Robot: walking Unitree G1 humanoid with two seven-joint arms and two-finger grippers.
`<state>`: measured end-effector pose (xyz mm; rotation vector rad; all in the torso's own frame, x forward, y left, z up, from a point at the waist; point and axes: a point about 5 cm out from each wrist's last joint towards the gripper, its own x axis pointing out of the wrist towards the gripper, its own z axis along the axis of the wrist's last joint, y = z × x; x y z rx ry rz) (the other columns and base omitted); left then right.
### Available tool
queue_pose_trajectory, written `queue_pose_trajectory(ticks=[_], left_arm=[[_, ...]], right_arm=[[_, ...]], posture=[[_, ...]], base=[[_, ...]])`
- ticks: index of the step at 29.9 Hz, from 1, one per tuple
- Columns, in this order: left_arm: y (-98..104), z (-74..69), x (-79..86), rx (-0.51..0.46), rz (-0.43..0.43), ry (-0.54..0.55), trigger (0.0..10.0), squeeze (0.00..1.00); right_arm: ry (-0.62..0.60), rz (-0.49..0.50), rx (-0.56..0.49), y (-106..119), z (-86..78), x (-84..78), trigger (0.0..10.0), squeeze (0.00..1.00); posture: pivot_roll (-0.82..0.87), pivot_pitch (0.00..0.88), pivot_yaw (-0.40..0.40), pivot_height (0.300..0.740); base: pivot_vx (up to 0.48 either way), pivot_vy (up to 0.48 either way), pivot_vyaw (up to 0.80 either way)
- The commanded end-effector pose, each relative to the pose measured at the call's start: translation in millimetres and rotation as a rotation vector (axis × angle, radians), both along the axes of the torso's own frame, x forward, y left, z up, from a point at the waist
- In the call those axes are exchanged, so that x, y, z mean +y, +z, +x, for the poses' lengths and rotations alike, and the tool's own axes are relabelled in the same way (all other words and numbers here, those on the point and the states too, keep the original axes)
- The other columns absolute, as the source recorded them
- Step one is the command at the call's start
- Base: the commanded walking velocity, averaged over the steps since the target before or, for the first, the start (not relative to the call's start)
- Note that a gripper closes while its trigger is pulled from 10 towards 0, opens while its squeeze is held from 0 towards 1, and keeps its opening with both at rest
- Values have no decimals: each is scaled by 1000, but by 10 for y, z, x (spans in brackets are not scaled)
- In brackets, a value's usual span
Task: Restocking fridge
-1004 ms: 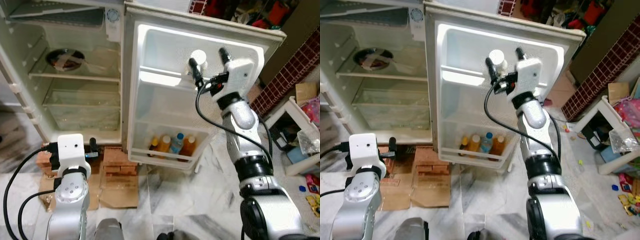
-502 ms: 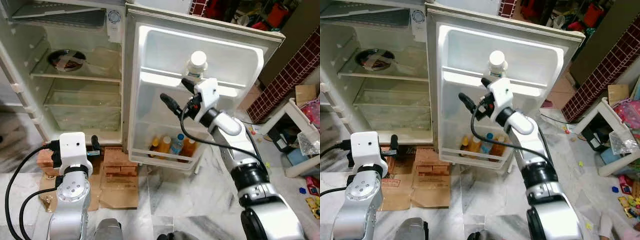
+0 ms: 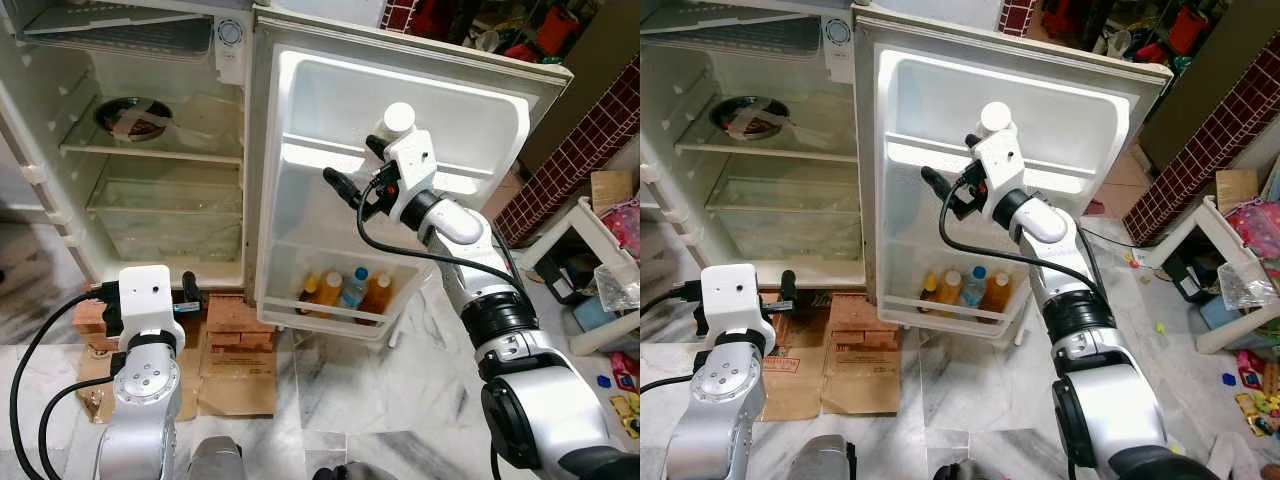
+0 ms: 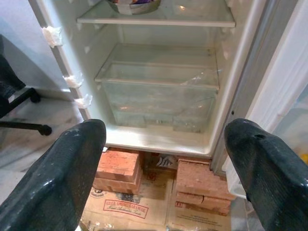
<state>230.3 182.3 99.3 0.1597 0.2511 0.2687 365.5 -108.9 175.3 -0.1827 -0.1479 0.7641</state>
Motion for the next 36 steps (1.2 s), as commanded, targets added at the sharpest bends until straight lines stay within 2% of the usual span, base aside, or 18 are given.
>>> queue_pose_trajectory(ticks=[1,4,9,16,30,36], left_arm=[[-23,12,-35,12,-2,-19,10000,0],[-20,25,-45,11,-3,-23,10000,0],[-20,22,-44,11,-4,-21,10000,0],[-28,19,-35,14,-5,-15,10000,0],[-18,53,-48,8,-5,-24,10000,0],[-24,50,-53,8,-5,-22,10000,0]], right_arm=[[8,-48,-7,-6,-11,-72,10000,396],[-64,-74,-24,15,52,-136,10000,384],[-113,-122,-41,92,126,-207,10000,345],[-109,-168,-28,75,143,-286,10000,341],[-34,-269,-76,189,178,-307,10000,341],[-85,-295,-120,250,227,-344,10000,337]], posture=[[212,24,-153,740],[208,24,-152,740],[213,24,-157,740],[211,23,-157,740],[206,18,-153,740],[205,15,-151,740]], base=[[0,0,0],[0,0,0],[0,0,0],[0,0,0],[0,0,0],[0,0,0]])
